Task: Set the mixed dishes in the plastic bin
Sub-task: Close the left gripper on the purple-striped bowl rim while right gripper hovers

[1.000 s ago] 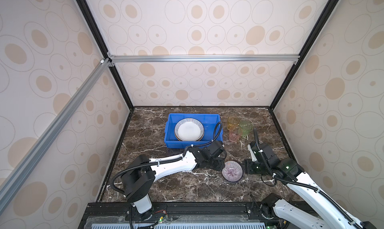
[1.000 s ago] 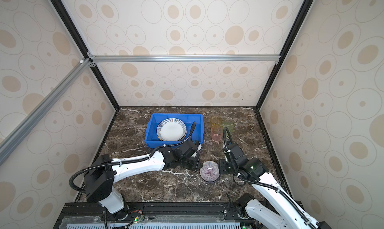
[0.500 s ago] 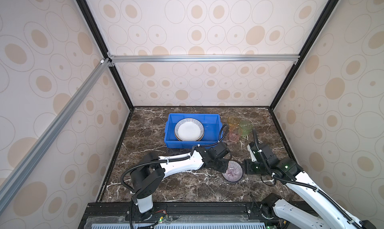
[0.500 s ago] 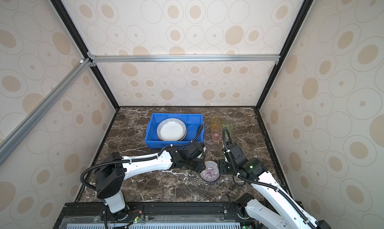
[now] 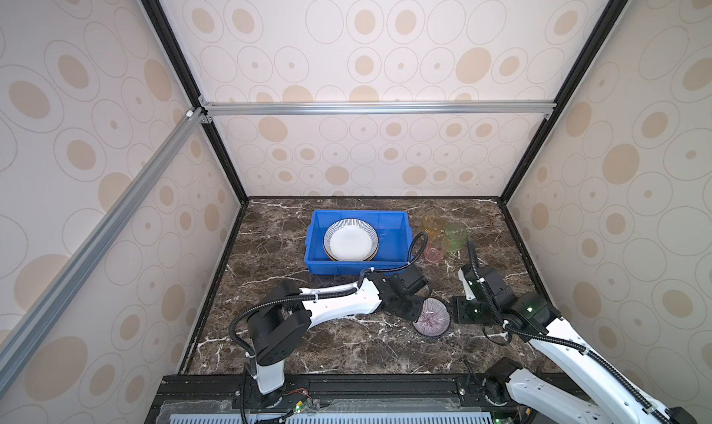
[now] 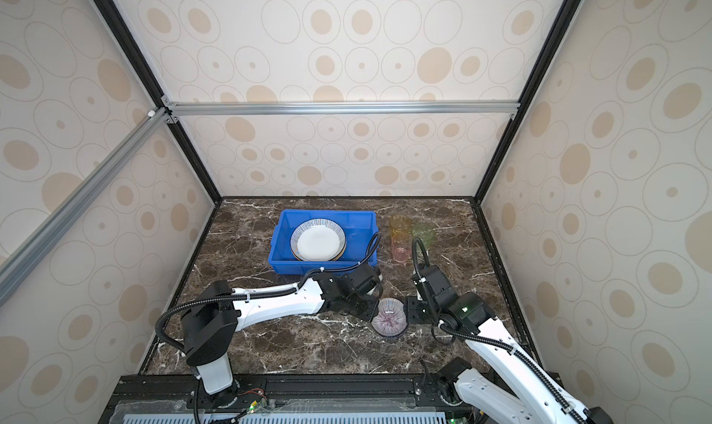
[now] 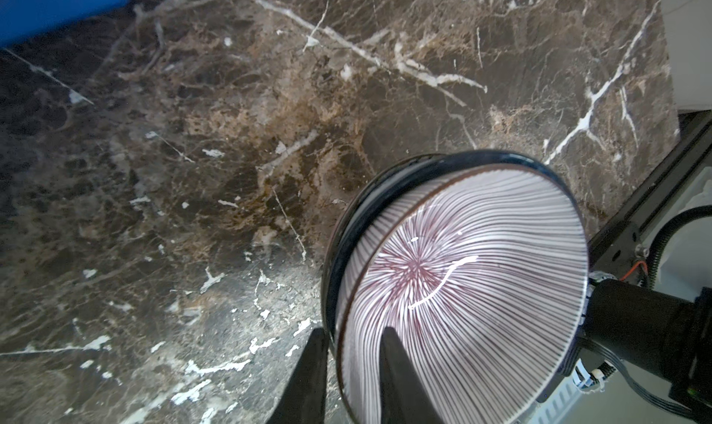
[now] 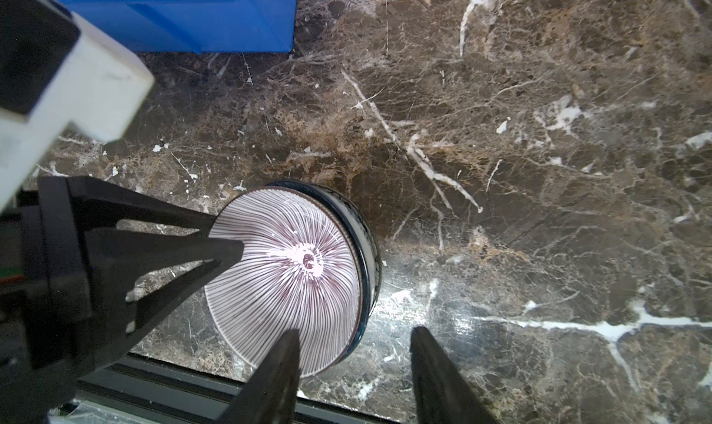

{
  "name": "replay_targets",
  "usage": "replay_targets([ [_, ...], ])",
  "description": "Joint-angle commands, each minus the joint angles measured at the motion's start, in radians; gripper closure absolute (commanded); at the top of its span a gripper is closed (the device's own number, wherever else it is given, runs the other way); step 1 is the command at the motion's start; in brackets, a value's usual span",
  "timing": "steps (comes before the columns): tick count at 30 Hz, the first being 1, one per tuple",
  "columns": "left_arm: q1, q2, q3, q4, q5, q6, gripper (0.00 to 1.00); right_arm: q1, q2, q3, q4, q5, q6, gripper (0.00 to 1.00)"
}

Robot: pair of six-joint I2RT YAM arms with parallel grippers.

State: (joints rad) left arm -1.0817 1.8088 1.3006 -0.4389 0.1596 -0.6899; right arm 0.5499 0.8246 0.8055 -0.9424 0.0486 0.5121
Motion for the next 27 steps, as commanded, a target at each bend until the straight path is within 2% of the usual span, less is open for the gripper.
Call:
replay_targets([
  [1,-0.011,0.014,0.045,-0.03,-0.022,0.018,0.78,0.009,-0.001,-0.012,-0.007,-0.004,0.009,0.5],
  [12,-0.017,0.037,0.069,-0.049,-0.028,0.02,0.84,0.009,0.015,-0.014,0.005,-0.025,0.004,0.5],
  [25,-0.019,0.045,0.101,-0.115,-0.083,0.032,1.0,0.008,0.008,-0.028,0.006,-0.026,0.002,0.5],
  [27,-0.02,0.041,0.1,-0.115,-0.084,0.035,1.0,0.008,0.008,-0.028,0.008,-0.028,0.003,0.5],
])
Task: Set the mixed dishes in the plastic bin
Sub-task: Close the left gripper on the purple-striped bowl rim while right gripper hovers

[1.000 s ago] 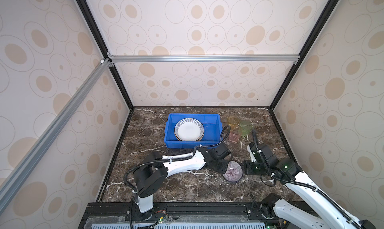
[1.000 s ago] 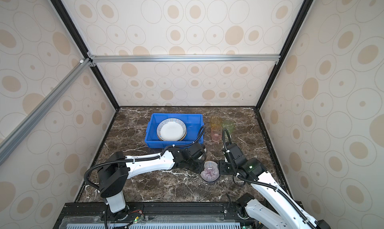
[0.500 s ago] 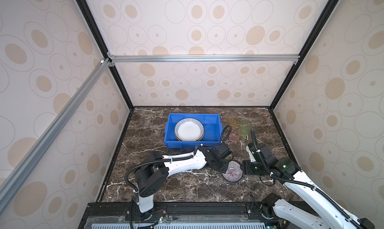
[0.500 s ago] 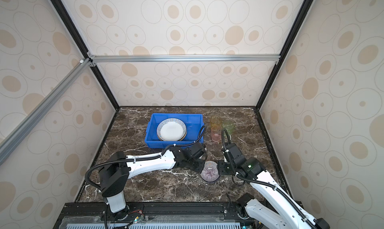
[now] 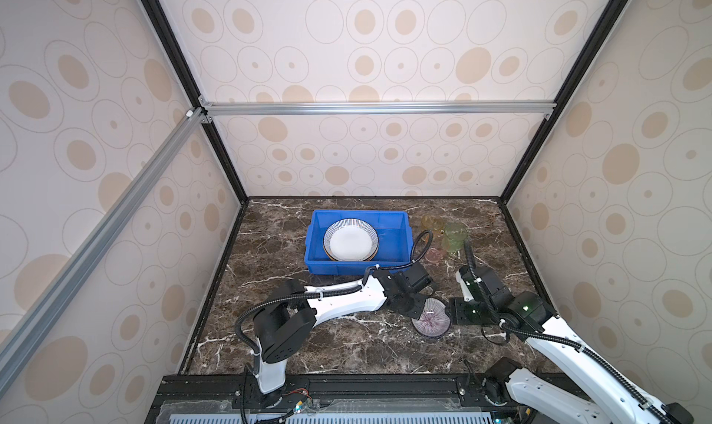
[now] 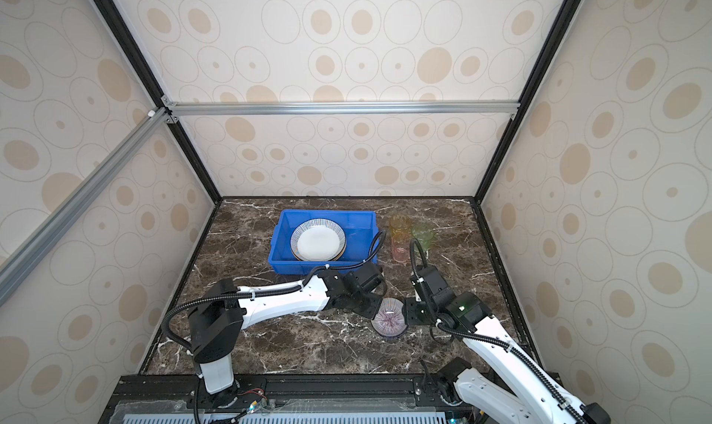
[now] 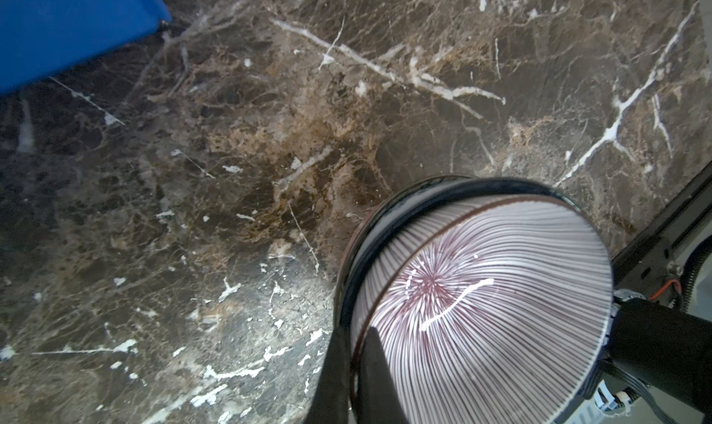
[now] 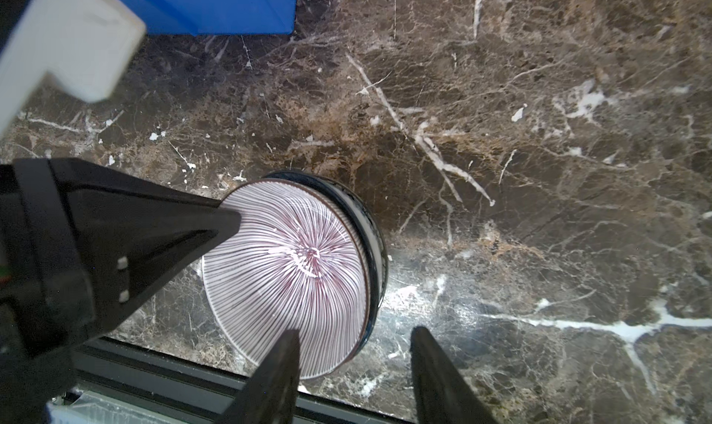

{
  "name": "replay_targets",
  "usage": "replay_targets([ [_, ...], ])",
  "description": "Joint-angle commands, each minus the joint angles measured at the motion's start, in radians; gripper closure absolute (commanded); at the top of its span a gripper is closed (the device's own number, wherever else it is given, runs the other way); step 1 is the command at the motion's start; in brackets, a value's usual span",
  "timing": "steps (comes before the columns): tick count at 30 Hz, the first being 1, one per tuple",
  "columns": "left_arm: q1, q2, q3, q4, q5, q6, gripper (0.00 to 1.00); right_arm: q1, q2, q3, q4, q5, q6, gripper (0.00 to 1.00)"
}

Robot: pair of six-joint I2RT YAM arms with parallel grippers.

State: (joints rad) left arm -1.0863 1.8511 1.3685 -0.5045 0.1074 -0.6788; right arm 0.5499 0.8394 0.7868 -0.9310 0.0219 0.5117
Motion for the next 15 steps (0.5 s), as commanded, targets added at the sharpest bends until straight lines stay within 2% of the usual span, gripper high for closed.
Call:
replay_targets([
  [1,-0.014,-0.005,0.031,-0.049,-0.032,0.024,1.0,0.008,-0.006,-0.01,-0.003,-0.003,0.003,0.5],
  [15,-0.007,-0.108,-0.008,-0.016,-0.047,0.045,1.0,0.008,-0.047,-0.003,0.035,-0.038,0.002,0.5],
])
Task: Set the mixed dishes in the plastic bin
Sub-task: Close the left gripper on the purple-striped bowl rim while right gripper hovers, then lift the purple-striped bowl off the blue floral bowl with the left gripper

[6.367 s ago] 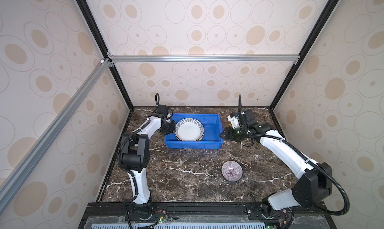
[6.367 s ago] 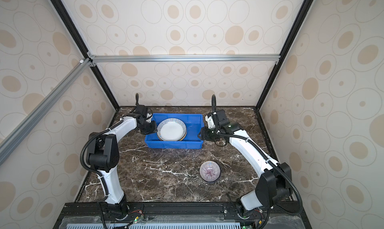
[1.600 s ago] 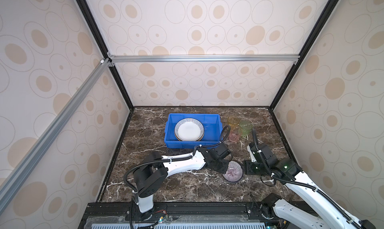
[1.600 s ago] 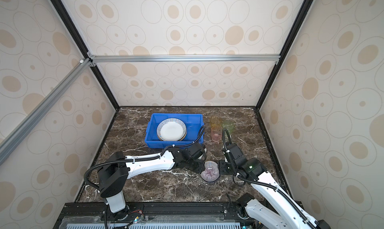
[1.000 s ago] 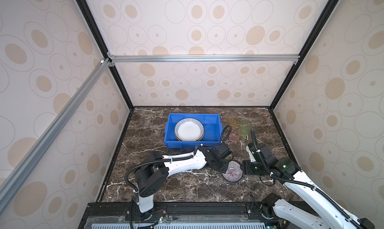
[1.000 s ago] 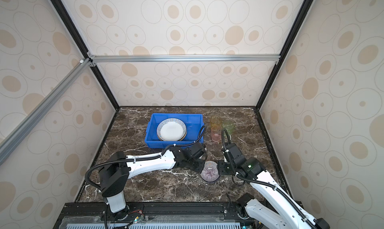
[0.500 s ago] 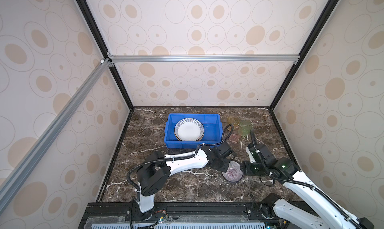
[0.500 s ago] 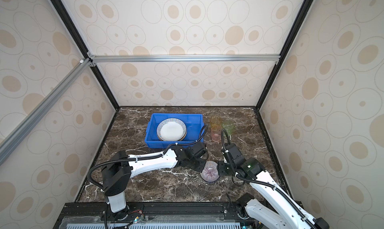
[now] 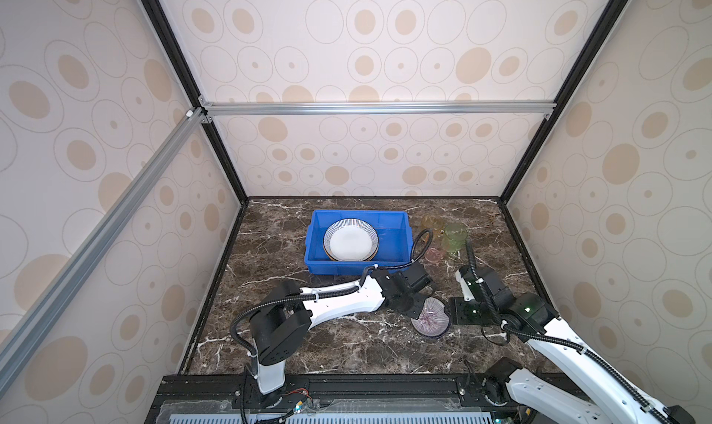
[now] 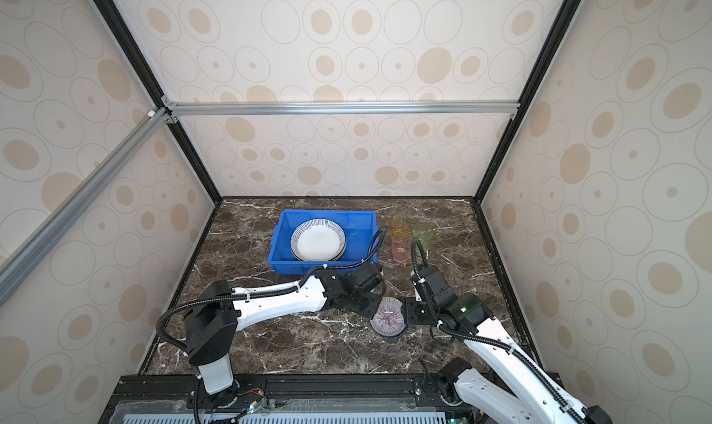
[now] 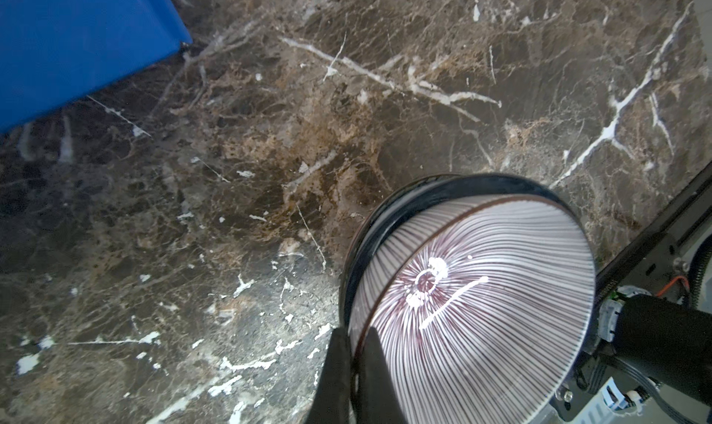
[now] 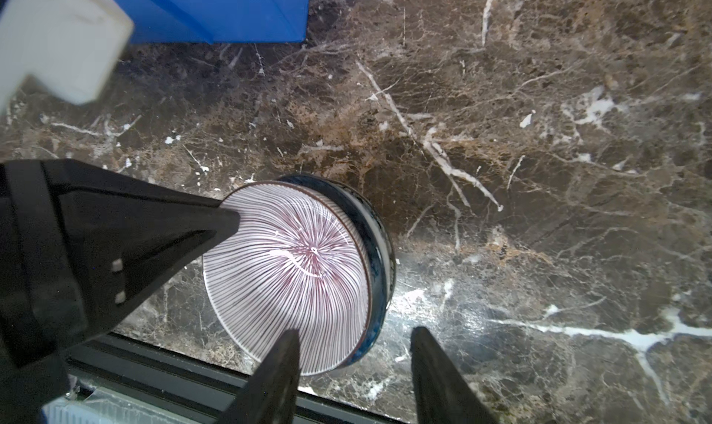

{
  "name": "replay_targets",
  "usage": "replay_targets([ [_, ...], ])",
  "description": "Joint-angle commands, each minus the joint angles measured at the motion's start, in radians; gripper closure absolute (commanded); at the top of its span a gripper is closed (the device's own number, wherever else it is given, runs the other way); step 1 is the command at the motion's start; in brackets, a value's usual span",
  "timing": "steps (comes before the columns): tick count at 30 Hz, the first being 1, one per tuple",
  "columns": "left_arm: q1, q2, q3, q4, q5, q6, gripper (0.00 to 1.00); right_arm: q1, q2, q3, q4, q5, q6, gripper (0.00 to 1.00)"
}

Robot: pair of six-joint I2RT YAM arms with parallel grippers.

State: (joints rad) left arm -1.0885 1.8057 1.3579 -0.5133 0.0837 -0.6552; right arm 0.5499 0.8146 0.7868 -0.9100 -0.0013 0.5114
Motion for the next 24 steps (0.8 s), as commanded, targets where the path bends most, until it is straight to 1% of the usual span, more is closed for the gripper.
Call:
replay_targets([
  [1,-0.003,-0.071,-0.004,0.001,-0.021,0.022,1.0,0.009,-0.027,-0.003,0.018,-0.017,0.003,0.5],
  [6,0.01,-0.114,-0.036,0.045,-0.007,0.011,1.0,0.009,-0.043,0.005,0.017,-0.011,0.001,0.5],
  [17,0.067,-0.198,-0.058,-0.001,-0.054,0.021,1.0,0.009,-0.087,0.033,0.047,-0.014,-0.01,0.5],
  [24,0.124,-0.258,-0.066,-0.049,-0.084,0.042,1.0,0.009,-0.063,0.075,0.063,0.003,-0.016,0.5],
])
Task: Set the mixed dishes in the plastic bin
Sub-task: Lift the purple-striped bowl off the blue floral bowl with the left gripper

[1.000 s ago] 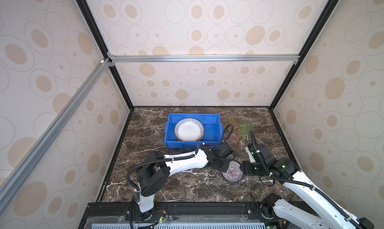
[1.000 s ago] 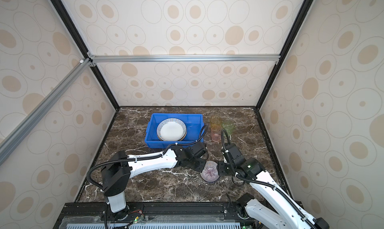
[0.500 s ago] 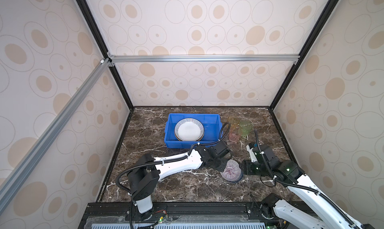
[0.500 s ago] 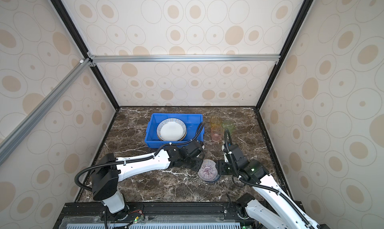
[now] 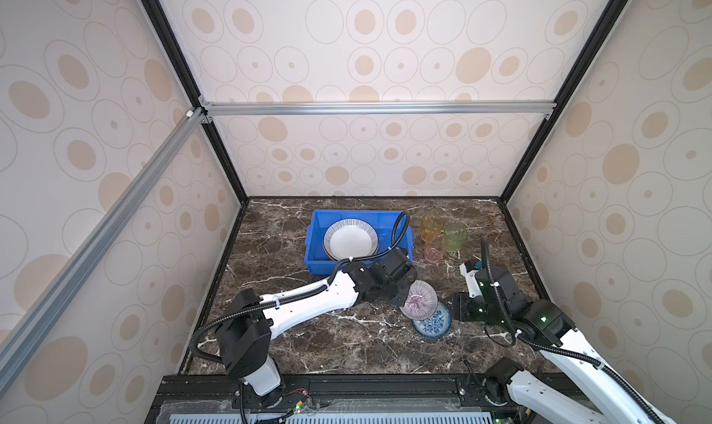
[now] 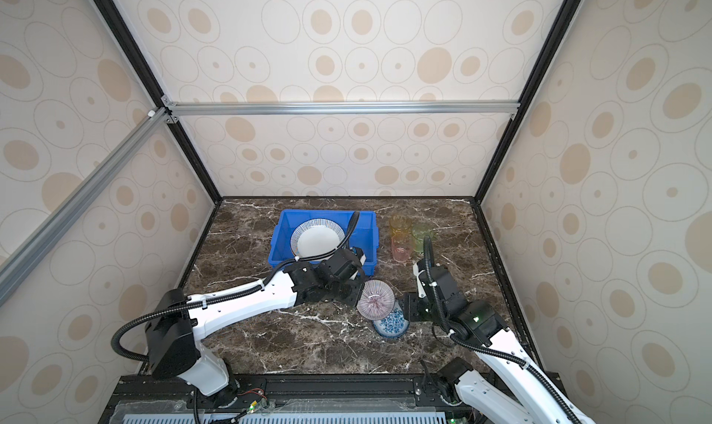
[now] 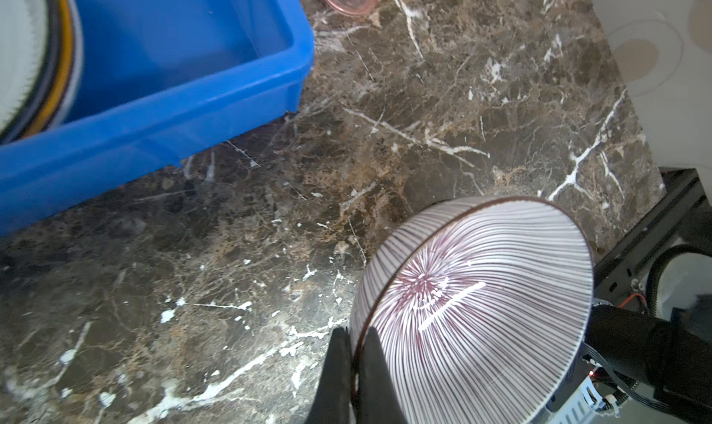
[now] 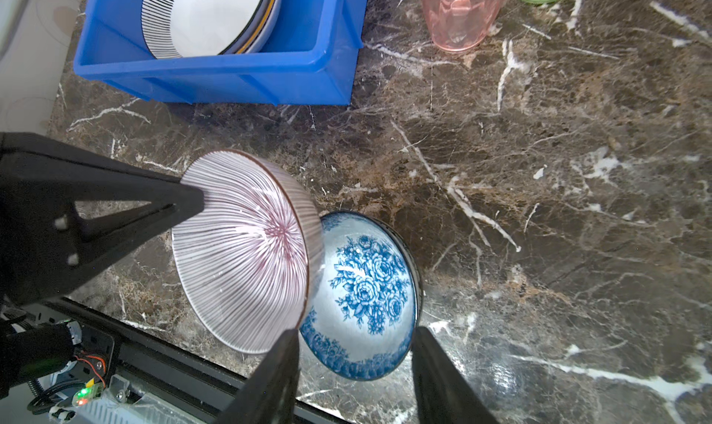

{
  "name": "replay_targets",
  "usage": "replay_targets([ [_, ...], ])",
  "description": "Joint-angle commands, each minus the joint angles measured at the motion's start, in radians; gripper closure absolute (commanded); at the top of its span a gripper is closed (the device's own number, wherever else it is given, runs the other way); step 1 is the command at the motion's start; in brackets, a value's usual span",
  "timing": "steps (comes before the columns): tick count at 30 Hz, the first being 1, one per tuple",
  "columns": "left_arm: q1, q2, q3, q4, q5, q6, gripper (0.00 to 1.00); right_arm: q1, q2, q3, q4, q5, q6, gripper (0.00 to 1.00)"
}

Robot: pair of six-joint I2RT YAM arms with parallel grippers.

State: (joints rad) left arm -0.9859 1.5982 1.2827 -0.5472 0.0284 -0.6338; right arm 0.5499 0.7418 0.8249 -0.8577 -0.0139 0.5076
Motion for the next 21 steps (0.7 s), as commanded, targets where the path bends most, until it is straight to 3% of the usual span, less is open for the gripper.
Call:
replay_targets([
  [1,0.03,-0.06,0.009,-0.02,-0.031,0.023,1.0,0.008,0.021,0.042,0.011,0.015,-0.015,0.5],
  [21,0.184,-0.139,0.023,-0.068,-0.023,0.099,1.0,0.009,0.142,0.087,0.069,-0.002,-0.024,0.5],
])
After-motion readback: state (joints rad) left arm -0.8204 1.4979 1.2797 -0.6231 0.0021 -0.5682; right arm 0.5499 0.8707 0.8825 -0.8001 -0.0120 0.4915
